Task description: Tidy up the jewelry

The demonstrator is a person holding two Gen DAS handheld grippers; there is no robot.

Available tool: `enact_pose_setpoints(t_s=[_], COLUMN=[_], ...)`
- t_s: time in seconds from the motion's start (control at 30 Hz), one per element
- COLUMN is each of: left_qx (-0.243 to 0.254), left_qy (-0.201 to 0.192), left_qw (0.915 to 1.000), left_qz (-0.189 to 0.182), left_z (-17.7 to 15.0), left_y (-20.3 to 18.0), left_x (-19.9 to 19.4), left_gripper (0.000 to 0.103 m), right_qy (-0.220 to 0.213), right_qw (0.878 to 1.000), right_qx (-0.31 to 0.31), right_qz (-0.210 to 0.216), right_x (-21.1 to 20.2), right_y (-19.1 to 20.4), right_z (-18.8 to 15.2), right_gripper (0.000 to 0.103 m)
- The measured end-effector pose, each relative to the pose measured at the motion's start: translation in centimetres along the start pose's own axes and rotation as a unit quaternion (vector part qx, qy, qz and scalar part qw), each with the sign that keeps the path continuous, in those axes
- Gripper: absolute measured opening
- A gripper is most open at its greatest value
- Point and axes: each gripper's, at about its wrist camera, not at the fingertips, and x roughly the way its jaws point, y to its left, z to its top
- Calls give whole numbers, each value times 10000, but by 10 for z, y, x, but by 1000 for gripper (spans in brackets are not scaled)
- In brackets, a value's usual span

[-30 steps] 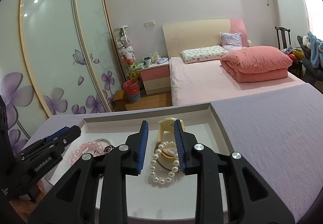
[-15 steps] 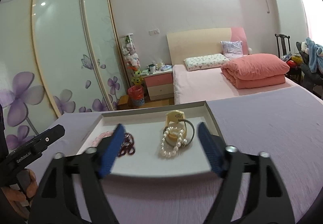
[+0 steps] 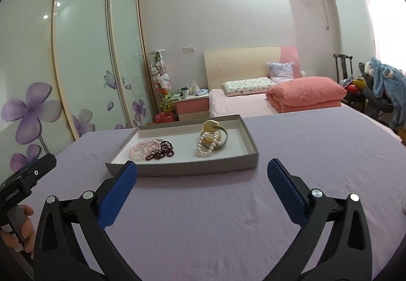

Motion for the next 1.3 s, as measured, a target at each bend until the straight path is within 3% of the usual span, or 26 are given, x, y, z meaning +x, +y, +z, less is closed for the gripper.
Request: enact_pose_setpoints(t_s=[0.37, 1.3], left_qx=[87, 90], left_qy=[-35, -41], left_qw=[9998, 9997], left_qz=[-173, -235], left_z=[-20, -12], left_y=[-13, -20], left_x=[-24, -21], left_gripper=[99, 99], right_qy=[-377, -377], right_qw=[9989, 9990], right_qx=[-270, -230], right_qz=[-22, 103], right_x=[-23, -32], right_y=[15, 17], right_z=[-11, -19], right_gripper=[101, 101])
